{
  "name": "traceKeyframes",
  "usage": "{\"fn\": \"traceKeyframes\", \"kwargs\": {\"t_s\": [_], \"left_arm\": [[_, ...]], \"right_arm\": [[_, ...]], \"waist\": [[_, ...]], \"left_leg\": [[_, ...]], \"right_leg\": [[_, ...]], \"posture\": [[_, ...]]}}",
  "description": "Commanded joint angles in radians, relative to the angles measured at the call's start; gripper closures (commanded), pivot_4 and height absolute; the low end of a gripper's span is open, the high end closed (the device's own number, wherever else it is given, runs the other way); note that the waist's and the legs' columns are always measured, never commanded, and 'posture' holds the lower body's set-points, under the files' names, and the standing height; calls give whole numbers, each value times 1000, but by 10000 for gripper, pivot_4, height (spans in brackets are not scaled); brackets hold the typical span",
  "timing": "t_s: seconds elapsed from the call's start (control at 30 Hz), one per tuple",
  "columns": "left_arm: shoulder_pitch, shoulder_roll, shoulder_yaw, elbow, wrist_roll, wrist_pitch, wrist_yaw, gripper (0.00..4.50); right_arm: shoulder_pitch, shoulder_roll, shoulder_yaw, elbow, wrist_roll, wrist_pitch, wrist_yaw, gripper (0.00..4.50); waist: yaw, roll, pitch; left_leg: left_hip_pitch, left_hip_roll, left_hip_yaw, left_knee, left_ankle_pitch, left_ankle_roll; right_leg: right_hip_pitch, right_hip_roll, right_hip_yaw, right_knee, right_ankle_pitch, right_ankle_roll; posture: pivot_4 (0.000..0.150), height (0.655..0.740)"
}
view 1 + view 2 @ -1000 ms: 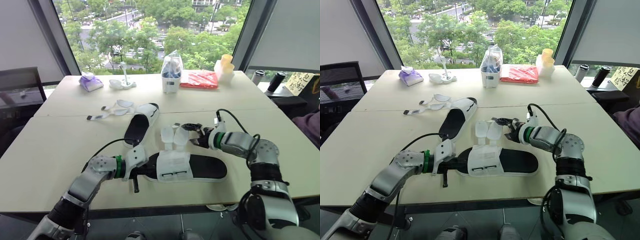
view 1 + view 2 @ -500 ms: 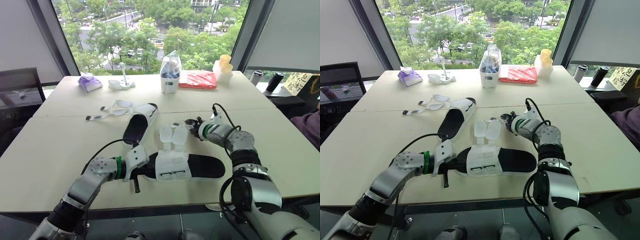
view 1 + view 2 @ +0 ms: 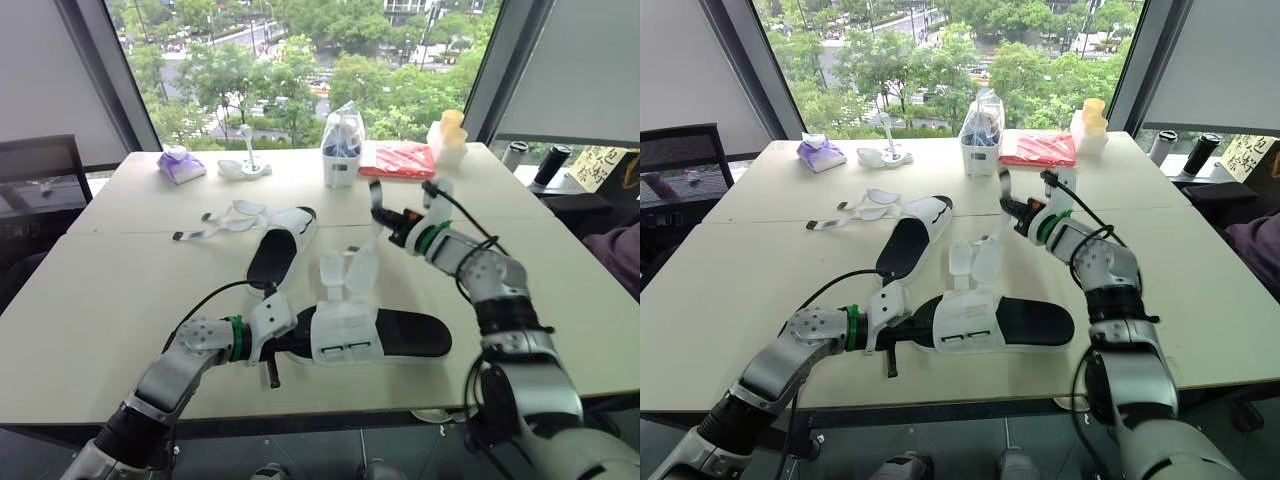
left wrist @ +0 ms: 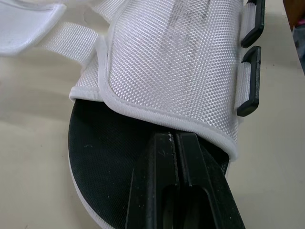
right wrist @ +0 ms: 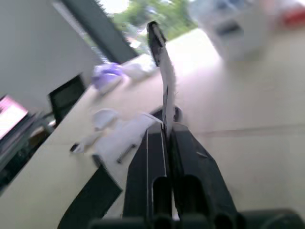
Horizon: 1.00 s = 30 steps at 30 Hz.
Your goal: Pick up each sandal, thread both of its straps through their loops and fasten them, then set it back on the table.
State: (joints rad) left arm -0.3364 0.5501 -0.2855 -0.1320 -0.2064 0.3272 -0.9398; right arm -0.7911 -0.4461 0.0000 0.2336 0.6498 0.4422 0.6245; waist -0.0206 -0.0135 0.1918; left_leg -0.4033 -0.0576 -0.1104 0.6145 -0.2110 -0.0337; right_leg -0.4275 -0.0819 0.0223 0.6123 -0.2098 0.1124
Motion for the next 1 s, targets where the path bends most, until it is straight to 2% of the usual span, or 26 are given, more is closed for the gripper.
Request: {"fn": "traceKeyframes", "kwargs": {"t_s": [0.03, 0.27, 0.3, 0.37, 0.47, 0.57, 0.6, 0.7, 0.83, 0.93, 1.0], "left_arm": [[0, 1, 0, 10, 12, -14, -10, 45000], [-2, 0, -2, 31, 19, -26, -16, 45000], [-1, 0, -4, 34, 20, -28, -17, 45000], [0, -2, -7, 40, 23, -31, -20, 45000], [-4, -10, -14, 54, 27, -38, -27, 45000], [-15, -30, -17, 73, 21, -39, -33, 45000], [-21, -41, -16, 81, 15, -37, -34, 45000], [-38, -77, -6, 106, -2, -28, -29, 45000], [-69, -132, 9, 167, -4, -39, -8, 45000], [-95, -171, -6, 219, 19, -59, 5, 45000], [-106, -190, -17, 239, 37, -71, 14, 45000]], "right_arm": [[140, -103, 136, -281, -156, -261, 305, 44317], [348, -208, 191, -478, -345, -658, 502, 44317], [377, -227, 195, -487, -367, -715, 530, 38915], [417, -253, 195, -494, -397, -807, 561, 32210], [492, -286, 186, -557, -410, -879, 571, 16166], [586, -354, 157, -587, -460, -860, 557, 1695], [619, -381, 135, -582, -464, -845, 551, 1695], [678, -430, 53, -556, -409, -705, 511, 1695], [714, -496, -62, -616, -122, -174, 418, 1695], [755, -605, -132, -705, 356, 293, 342, 1695], [766, -630, -161, -721, 577, 457, 264, 1695]], "waist": [[0, 0, 0], [4, -1, 0], [6, -1, 0], [7, -1, 0], [7, -1, 0], [11, -1, 0], [12, -1, 0], [18, -1, 0], [28, -1, 0], [36, 0, 0], [39, 0, 0]], "left_leg": [[0, 0, 0, 0, 0, 0], [4, 2, 1, 2, 0, -1], [5, 2, 1, 2, 0, -1], [9, 3, 1, 1, 0, -1], [10, 3, 2, 1, 0, -1], [11, 3, 1, 1, 0, -1], [11, 3, 1, 1, 0, -1], [12, 2, 2, 2, 0, -1], [12, 2, 2, 5, 0, -1], [11, 2, 1, 5, 0, -1], [11, 4, 0, 5, 0, -1]], "right_leg": [[0, 0, 0, 0, 0, 0], [3, 0, 0, 0, -2, -3], [5, 0, 0, 0, -2, -3], [8, 0, 0, -1, -3, -4], [10, -1, 0, -1, -3, -4], [11, -2, 0, -2, -3, -4], [12, -3, 0, -2, -3, -4], [14, -6, -1, -3, -4, -3], [17, -8, 0, -4, -4, -3], [17, -9, -1, -3, -4, -3], [18, -11, -4, -4, -5, -2]], "posture": [[1500, 7400], [1500, 7400], [1500, 7400], [1500, 7400], [1500, 7400], [1500, 7400], [1500, 7400], [1500, 7400], [1500, 7400], [1500, 7400], [1500, 7400]]}}
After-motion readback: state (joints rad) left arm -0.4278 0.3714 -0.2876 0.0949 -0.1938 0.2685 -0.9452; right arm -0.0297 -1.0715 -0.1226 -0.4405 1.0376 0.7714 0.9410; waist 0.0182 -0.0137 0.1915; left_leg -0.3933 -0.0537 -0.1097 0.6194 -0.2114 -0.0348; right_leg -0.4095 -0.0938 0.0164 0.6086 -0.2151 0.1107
